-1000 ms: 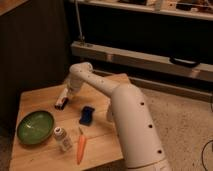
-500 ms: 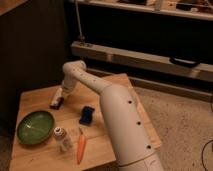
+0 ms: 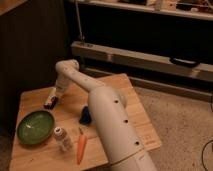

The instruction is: Push the eraser across the table

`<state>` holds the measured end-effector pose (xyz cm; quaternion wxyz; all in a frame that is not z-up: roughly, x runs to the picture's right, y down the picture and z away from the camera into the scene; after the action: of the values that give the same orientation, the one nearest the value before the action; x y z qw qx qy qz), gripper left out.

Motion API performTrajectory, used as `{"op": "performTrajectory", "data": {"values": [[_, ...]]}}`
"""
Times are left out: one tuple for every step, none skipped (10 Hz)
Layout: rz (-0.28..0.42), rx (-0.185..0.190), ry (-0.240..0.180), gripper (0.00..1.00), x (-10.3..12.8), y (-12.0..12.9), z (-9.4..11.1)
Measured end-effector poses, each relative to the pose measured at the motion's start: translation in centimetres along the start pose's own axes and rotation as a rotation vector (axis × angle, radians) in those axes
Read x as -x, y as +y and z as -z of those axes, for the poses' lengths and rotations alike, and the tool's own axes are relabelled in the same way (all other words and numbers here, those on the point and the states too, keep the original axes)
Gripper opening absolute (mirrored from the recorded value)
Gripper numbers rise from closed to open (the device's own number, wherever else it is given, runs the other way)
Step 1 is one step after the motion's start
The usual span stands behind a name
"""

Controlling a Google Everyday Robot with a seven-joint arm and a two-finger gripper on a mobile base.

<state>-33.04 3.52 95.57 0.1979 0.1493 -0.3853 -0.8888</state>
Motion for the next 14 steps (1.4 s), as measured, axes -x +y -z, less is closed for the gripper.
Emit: {"op": "performTrajectory", "data": {"values": [[0.023,-0.006,-0.002,0.02,-1.1,-0.4,-0.3],[0.039,-0.011,-0.007,0.02,-1.9,-0.7,-0.5],[0.053,-0.024,-0.021,0.02,-2.7,-1.1,-1.2],[0.061,-0.039,-0.037,0.02,-3.1,-1.7,-2.2],[0.065,-0.052,-0.049,0.02,-3.0,-2.0,-3.0],[0.069,-0.058,-0.056,0.02,-3.1,-2.2,-3.2],[0.072,-0.062,-0.059,0.02,-3.4,-2.2,-3.4],[0.083,-0.068,-0.053,0.02,-4.3,-2.7,-3.7],[0.090,-0.069,-0.038,0.02,-5.0,-2.8,-3.5],[0.099,-0.068,-0.021,0.02,-5.7,-3.0,-3.0],[0.107,-0.065,0.000,0.02,-6.5,-3.0,-2.1],[0.122,-0.068,0.013,0.02,-7.2,-3.3,-1.8],[0.137,-0.073,0.016,0.02,-7.8,-3.7,-1.9],[0.155,-0.078,0.015,0.02,-8.3,-4.3,-2.0]]}}
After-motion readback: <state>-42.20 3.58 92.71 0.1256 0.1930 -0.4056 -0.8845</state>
